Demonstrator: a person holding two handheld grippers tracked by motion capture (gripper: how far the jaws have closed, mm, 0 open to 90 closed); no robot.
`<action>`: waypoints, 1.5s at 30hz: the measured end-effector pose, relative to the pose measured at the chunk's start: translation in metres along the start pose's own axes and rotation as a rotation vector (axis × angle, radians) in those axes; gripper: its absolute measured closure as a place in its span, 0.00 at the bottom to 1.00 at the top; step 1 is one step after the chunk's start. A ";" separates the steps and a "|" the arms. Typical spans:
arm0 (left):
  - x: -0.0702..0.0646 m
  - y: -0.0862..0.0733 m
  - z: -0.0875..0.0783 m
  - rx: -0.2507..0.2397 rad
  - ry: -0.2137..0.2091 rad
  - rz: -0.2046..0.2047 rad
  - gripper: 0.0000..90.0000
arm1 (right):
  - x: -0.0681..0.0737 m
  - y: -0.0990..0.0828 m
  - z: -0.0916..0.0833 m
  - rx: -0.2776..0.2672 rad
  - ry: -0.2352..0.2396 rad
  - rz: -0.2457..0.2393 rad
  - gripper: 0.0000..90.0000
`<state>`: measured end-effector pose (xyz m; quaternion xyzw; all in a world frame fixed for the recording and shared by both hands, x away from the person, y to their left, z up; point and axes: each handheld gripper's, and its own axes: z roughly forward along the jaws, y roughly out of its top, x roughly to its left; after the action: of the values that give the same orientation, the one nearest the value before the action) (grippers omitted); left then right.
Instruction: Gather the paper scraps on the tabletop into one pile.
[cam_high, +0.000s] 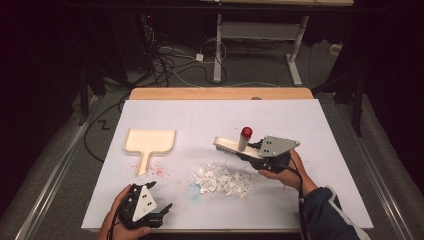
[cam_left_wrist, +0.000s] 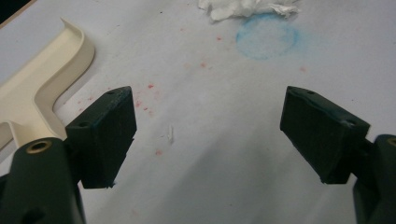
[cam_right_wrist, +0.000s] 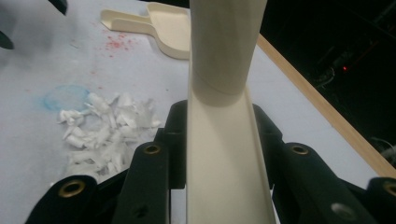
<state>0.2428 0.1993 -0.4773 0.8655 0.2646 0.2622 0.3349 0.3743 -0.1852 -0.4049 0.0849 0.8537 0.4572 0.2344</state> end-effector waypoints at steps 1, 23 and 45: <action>0.000 0.000 0.000 -0.001 0.000 0.000 0.19 | 0.000 -0.001 0.001 0.014 -0.022 0.007 0.75; 0.000 0.000 0.000 0.006 -0.006 0.007 0.19 | 0.005 -0.027 0.033 0.121 -0.018 0.062 0.75; -0.001 0.001 -0.003 -0.013 -0.001 0.017 0.19 | 0.004 -0.007 -0.055 0.128 -0.274 0.134 0.75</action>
<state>0.2403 0.1997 -0.4748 0.8656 0.2555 0.2665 0.3383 0.3448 -0.2288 -0.3857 0.2180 0.8336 0.4007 0.3115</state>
